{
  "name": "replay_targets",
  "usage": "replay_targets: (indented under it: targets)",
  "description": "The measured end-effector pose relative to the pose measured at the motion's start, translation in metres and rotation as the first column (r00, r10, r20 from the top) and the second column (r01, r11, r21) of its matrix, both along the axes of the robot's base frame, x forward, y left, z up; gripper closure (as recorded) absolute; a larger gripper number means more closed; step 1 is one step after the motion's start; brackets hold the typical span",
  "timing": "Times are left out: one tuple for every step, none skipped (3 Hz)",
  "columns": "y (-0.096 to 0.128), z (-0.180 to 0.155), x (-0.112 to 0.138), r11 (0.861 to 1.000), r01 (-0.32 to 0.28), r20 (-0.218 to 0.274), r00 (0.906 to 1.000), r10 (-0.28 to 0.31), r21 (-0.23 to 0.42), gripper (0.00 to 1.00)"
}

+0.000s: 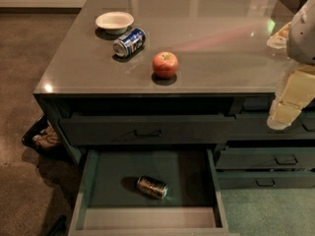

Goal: Pick orange can from middle drawer and place on counter

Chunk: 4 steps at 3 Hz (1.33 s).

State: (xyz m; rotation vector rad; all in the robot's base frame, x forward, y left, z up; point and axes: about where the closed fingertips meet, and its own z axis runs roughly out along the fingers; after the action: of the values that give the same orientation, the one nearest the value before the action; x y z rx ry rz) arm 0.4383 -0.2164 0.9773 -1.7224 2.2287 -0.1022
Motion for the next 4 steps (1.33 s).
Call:
replay_targets:
  targets:
    - [0.001,-0.003,-0.002,1.000,-0.001,0.007,1.0000,0.001,0.010,0.00]
    - [0.003,-0.033,-0.009,0.999,-0.017,0.006,0.9998,0.017,0.038,0.00]
    - [0.011,-0.080,-0.019,0.998,-0.027,0.012,0.9996,0.026,0.064,0.00]
    - [0.035,-0.144,-0.007,0.988,-0.050,0.027,0.9986,0.046,0.145,0.00]
